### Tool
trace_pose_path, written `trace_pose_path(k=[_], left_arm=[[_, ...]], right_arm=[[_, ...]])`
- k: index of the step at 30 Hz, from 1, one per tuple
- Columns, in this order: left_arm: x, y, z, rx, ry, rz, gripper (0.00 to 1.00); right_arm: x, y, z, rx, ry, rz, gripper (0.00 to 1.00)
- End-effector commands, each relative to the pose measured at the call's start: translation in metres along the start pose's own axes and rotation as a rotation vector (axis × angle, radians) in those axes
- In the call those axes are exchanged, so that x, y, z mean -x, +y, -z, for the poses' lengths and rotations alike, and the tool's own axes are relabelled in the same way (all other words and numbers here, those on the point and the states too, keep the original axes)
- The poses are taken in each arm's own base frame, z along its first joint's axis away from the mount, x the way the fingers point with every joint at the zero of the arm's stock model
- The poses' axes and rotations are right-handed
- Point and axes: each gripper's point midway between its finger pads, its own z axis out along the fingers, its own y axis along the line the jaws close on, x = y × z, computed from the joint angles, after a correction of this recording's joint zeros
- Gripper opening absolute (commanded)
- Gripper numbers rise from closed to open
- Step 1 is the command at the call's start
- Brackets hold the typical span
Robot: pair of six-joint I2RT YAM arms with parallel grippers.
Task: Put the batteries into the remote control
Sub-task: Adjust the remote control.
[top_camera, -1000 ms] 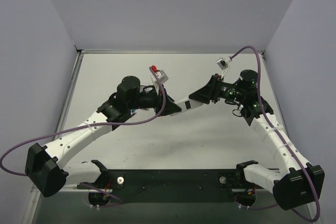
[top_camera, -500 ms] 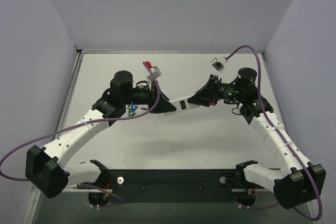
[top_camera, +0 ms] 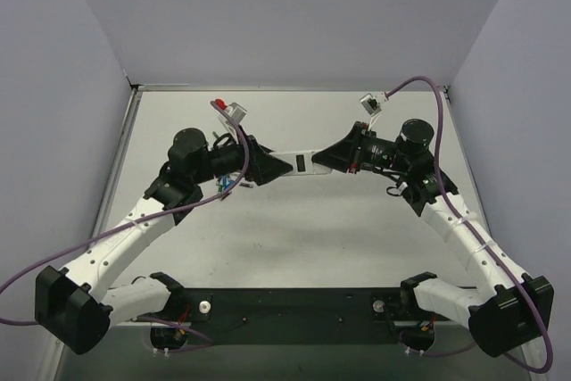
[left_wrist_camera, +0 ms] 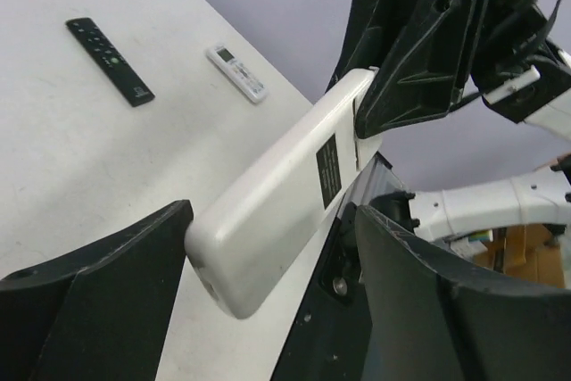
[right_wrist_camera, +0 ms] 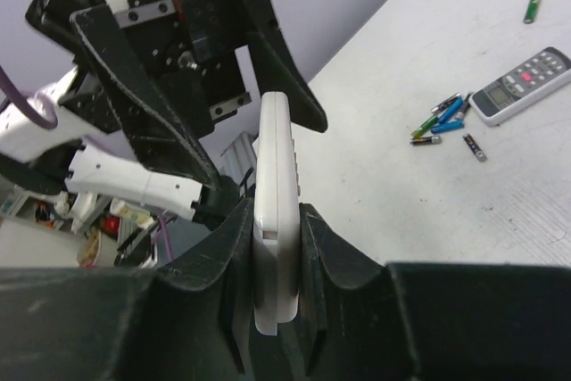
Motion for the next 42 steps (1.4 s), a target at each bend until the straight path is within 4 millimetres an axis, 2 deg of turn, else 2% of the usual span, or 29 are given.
trace_pose_path(k=[1,4,5,7,8,15,18,20,22,25,26,28,29,33,38,41,42], left_arm=[[0.04,0.007,0.013,0.086,-0.285,0.047,0.86],[0.046,0.015,0.022,0.116,-0.396,0.13,0.87],[0.037,0.024,0.023,0.138,-0.397,0.183,0.87],[0.036,0.034,0.028,0.18,-0.442,0.224,0.87],[0.027,0.042,0.028,0.196,-0.444,0.271,0.87],[0.025,0.044,0.022,0.117,-0.526,0.369,0.87],[0.032,0.038,0.018,0.057,-0.558,0.38,0.87],[0.029,0.041,0.015,0.057,-0.556,0.399,0.83],[0.023,0.048,0.01,0.069,-0.546,0.42,0.78],[0.018,0.053,0.008,0.06,-0.55,0.452,0.63],[0.013,0.056,0.008,0.064,-0.546,0.46,0.52],[0.01,0.059,0.008,0.07,-0.547,0.462,0.37],[0.007,0.062,0.009,0.081,-0.547,0.466,0.25],[-0.002,0.076,0.014,0.13,-0.562,0.483,0.0],[-0.007,0.098,0.022,0.217,-0.608,0.507,0.0],[-0.019,0.112,0.022,0.27,-0.595,0.523,0.0],[-0.02,0.119,0.024,0.295,-0.611,0.526,0.0]], right_arm=[[0.03,0.003,-0.008,-0.047,-0.169,0.011,0.0],[0.032,-0.001,-0.011,-0.057,-0.199,-0.015,0.0],[0.031,-0.003,-0.012,-0.058,-0.208,-0.031,0.0],[0.03,-0.011,-0.014,-0.075,-0.224,-0.055,0.0],[0.027,-0.015,-0.014,-0.08,-0.23,-0.08,0.0],[0.017,-0.025,-0.025,-0.072,-0.254,-0.18,0.0],[0.011,-0.029,-0.029,-0.07,-0.252,-0.205,0.0],[0.009,-0.031,-0.032,-0.063,-0.255,-0.224,0.0],[0.003,-0.037,-0.033,-0.072,-0.25,-0.248,0.0],[-0.003,-0.044,-0.035,-0.077,-0.246,-0.274,0.0],[-0.003,-0.045,-0.035,-0.074,-0.248,-0.277,0.0],[-0.007,-0.051,-0.036,-0.09,-0.245,-0.286,0.0],[-0.011,-0.054,-0.035,-0.1,-0.239,-0.291,0.0],[-0.023,-0.065,-0.036,-0.123,-0.214,-0.302,0.01],[-0.041,-0.087,-0.037,-0.165,-0.178,-0.32,0.11],[-0.056,-0.104,-0.038,-0.192,-0.15,-0.332,0.16],[-0.066,-0.116,-0.038,-0.208,-0.131,-0.355,0.18]])
